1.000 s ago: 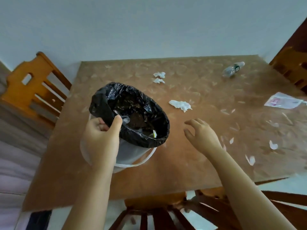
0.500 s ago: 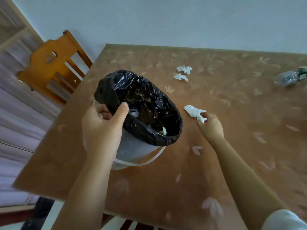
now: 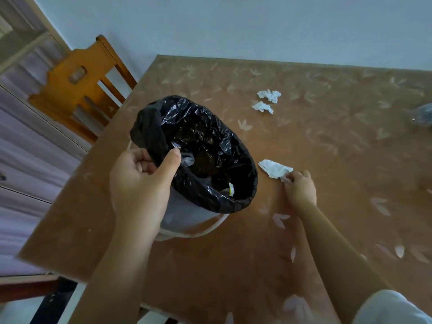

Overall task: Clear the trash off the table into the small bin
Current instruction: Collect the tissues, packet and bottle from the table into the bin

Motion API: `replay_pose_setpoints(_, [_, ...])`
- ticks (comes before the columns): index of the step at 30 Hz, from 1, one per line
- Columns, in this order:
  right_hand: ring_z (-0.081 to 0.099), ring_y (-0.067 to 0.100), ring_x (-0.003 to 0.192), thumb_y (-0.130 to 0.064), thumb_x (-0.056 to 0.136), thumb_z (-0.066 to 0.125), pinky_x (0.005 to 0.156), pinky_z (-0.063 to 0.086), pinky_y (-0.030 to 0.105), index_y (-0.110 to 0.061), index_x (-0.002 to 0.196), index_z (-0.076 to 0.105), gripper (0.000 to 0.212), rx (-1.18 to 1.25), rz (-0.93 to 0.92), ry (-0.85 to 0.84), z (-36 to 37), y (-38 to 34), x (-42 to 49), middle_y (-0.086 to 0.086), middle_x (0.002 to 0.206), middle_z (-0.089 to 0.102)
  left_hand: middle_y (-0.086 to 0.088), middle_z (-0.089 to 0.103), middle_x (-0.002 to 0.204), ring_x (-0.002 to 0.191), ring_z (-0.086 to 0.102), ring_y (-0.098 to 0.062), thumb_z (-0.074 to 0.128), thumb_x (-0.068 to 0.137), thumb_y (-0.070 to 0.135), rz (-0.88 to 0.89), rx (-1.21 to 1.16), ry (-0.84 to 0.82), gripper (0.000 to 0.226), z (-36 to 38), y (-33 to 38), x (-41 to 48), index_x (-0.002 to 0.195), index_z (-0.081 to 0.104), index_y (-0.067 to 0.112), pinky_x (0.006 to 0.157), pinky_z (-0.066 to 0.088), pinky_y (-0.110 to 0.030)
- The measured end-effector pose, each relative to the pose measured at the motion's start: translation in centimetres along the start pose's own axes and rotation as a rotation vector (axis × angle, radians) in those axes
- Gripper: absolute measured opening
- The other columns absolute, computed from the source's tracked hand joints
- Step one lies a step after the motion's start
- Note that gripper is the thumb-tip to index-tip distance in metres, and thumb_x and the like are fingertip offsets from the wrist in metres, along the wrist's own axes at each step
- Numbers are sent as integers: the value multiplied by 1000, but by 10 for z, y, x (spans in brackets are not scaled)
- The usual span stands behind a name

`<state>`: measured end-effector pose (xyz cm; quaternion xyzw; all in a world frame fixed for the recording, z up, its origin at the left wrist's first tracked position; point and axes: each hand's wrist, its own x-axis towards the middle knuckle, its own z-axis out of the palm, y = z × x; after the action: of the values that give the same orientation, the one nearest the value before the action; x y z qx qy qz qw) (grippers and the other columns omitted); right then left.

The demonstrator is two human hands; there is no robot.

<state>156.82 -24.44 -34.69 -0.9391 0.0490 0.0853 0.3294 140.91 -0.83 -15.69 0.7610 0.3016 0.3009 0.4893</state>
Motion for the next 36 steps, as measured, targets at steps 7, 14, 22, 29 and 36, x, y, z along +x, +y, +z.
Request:
replay_pose_setpoints(7, [48, 21, 81, -6, 82, 51, 71, 36, 30, -2, 90, 61, 13, 188, -3, 38, -9, -4, -29, 17, 99, 58, 16, 38, 42, 49, 36, -6, 68, 65, 44, -27, -77, 2, 31, -7, 3, -10, 61, 48, 20, 51, 37, -22])
replay_pose_setpoints(14, [52, 14, 75, -14, 82, 56, 66, 37, 22, -13, 80, 60, 4, 424, -43, 218, -51, -46, -73, 8, 89, 60, 9, 44, 52, 56, 49, -21, 63, 56, 58, -56, -57, 28, 35, -21, 8, -21, 61, 50, 26, 65, 49, -44])
replay_pose_setpoints(22, [49, -9, 63, -15, 80, 62, 59, 36, 0, -24, 75, 60, 11, 566, -262, 260, -87, -113, -145, -8, 72, 53, 15, 38, 41, 48, 39, -13, 63, 61, 53, -65, -86, 23, 33, -55, 5, -40, 48, 42, 32, 57, 38, -35])
replay_pose_setpoints(29, [55, 3, 75, -18, 80, 64, 65, 39, 0, -22, 95, 65, 16, 244, -613, -101, -89, -166, -211, -10, 87, 58, 14, 38, 42, 46, 37, -6, 64, 63, 45, -76, -173, 24, 32, -95, 2, -57, 45, 40, 34, 53, 34, -30])
replay_pose_setpoints(36, [54, 20, 93, -20, 86, 54, 73, 41, 24, -16, 107, 61, 22, 86, -652, 101, -69, -198, -259, 1, 96, 59, -6, 45, 63, 60, 46, -14, 67, 67, 36, -94, -330, 116, 38, -160, -20, -44, 70, 51, 1, 58, 37, -29])
